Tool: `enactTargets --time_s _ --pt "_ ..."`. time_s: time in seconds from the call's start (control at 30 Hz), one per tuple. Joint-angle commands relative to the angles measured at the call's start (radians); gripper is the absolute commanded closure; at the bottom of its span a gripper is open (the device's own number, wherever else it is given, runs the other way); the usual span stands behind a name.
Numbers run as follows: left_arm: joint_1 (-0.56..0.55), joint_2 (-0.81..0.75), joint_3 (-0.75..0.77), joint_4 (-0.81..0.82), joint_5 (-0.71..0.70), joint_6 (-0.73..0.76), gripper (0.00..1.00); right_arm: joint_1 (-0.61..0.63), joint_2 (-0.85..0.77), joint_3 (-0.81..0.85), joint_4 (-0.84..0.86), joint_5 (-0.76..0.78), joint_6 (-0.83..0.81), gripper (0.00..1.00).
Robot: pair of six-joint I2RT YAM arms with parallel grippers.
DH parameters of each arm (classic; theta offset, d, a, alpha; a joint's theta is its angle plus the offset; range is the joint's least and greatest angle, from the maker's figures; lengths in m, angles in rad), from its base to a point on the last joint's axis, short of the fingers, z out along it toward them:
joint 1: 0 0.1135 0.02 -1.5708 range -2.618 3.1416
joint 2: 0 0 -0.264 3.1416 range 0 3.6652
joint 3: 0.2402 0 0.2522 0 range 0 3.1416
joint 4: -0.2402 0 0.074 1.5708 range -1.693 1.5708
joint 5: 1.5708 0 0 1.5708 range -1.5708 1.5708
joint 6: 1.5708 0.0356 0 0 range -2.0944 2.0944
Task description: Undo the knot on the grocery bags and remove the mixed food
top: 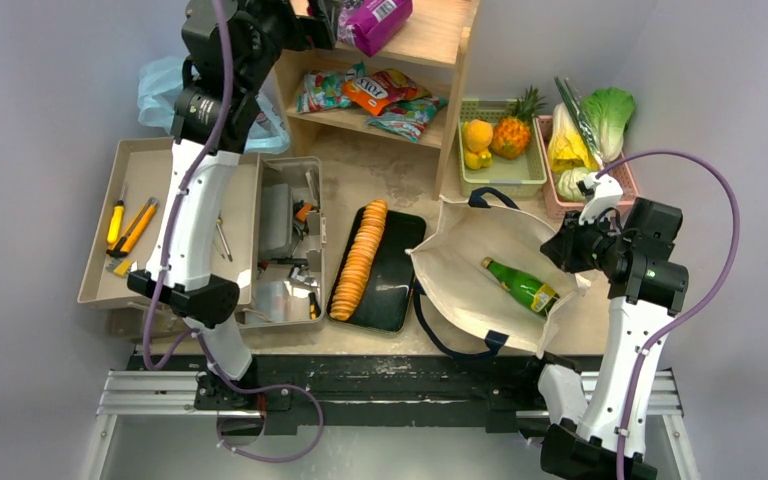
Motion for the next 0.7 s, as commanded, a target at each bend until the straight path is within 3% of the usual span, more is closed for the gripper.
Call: enactTargets --time_s 0.0,0.2,0.53,0.67 --pt "-0.091 0.052 0.105 -0.069 0.132 0.420 0.00 0.000 -0.003 0.008 0.041 -0.034 -0.007 1.00" --pt "-0.183 0.111 0.114 -0.064 0.078 0.547 0.00 0.002 0.000 0.021 0.037 -0.032 -0.008 1.00" --pt "-0.181 0.224 0.128 0.103 -0.079 0.782 0.00 0.001 -0.010 0.023 0.033 -0.031 0.003 1.00" --pt "-0.140 0.214 0.107 0.105 -0.125 0.779 0.00 0.000 0.002 0.039 0.036 -0.025 0.002 1.00"
